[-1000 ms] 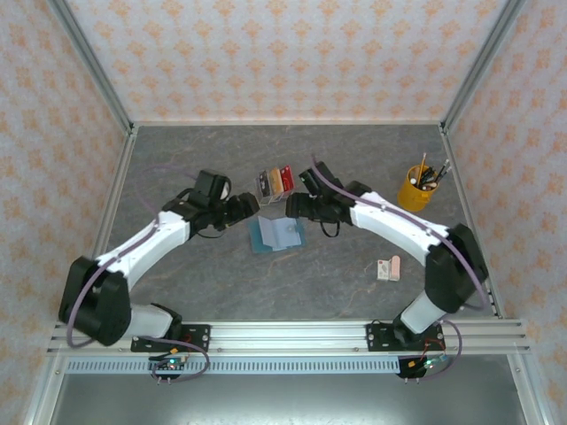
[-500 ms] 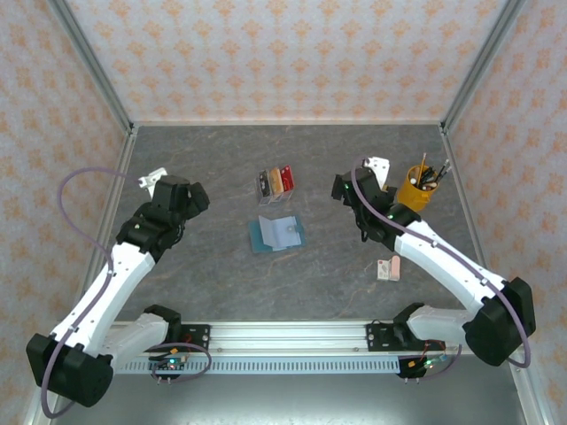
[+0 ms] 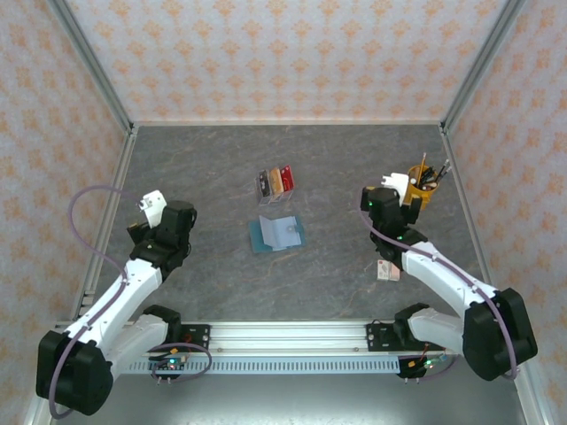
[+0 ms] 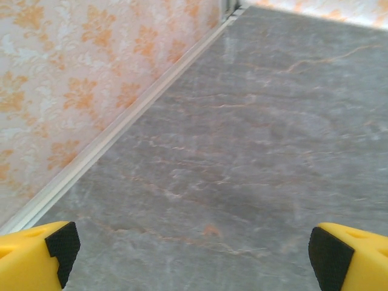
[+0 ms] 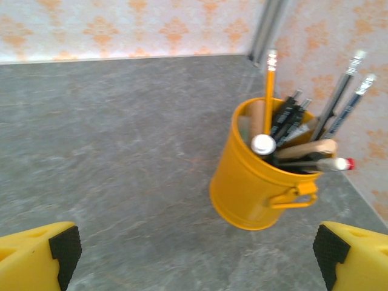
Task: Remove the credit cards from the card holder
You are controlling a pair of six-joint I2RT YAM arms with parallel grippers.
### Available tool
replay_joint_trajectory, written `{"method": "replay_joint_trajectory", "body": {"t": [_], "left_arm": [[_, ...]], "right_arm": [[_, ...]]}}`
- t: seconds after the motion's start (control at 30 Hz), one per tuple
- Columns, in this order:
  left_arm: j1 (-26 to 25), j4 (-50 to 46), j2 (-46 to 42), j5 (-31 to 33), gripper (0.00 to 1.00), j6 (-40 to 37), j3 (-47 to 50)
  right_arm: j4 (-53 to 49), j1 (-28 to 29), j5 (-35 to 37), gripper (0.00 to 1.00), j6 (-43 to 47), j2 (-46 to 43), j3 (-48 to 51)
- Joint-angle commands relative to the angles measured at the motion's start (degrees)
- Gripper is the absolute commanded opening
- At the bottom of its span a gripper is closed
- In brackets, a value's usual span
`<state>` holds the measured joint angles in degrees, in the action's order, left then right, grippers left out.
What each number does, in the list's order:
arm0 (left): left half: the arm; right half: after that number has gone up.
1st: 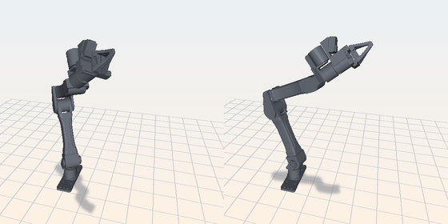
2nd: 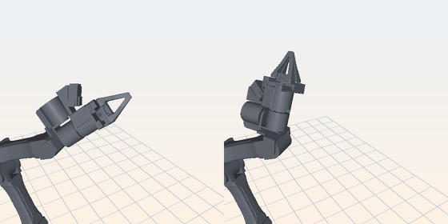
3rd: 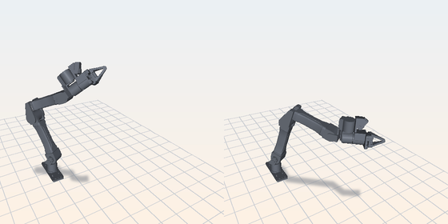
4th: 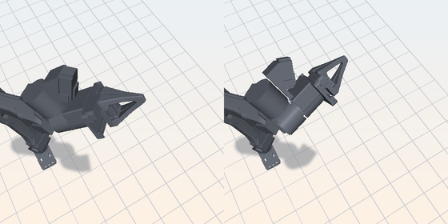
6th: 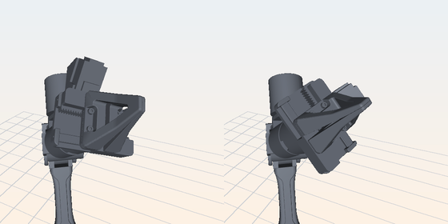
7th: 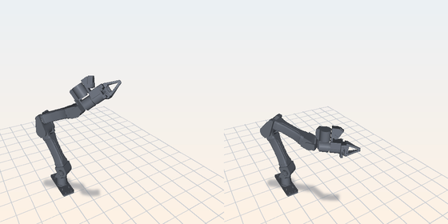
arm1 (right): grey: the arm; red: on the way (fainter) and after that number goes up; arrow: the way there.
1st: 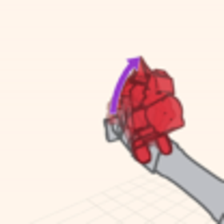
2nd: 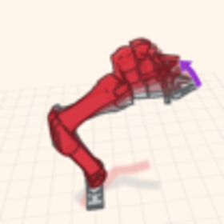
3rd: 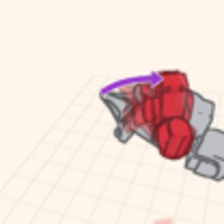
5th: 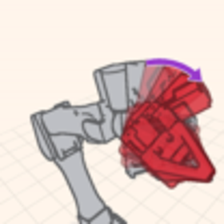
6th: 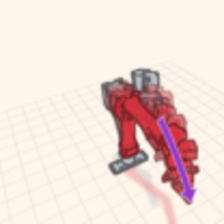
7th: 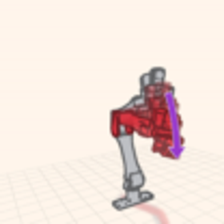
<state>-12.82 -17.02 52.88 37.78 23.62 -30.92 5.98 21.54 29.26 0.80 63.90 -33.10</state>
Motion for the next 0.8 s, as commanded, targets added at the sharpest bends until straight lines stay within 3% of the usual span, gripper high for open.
{"method": "replay_joint_trajectory", "body": {"t": [0.0,0.3,0.47,0.77], "left_arm": [[1.7,9.67,-0.41,5.55,1.0,-4.08,2.77],[5.1,36.5,4.94,-8.62,1.0,-18.83,12.53],[7.61,48.89,8.7,-17.89,1.0,-20.9,16.11],[10.23,58.7,18.89,-28.14,1.0,-23.95,13.18]], "right_arm": [[7.14,-3.64,1.98,1.0,0.8,0.69,2.46],[21.34,-8.78,-5.68,1.0,2.98,8.19,7.99],[28.49,-10.72,-13.52,1.0,4.11,11.14,9.7],[40.33,-16.72,-21.72,1.0,3.44,17.18,12.7]]}}
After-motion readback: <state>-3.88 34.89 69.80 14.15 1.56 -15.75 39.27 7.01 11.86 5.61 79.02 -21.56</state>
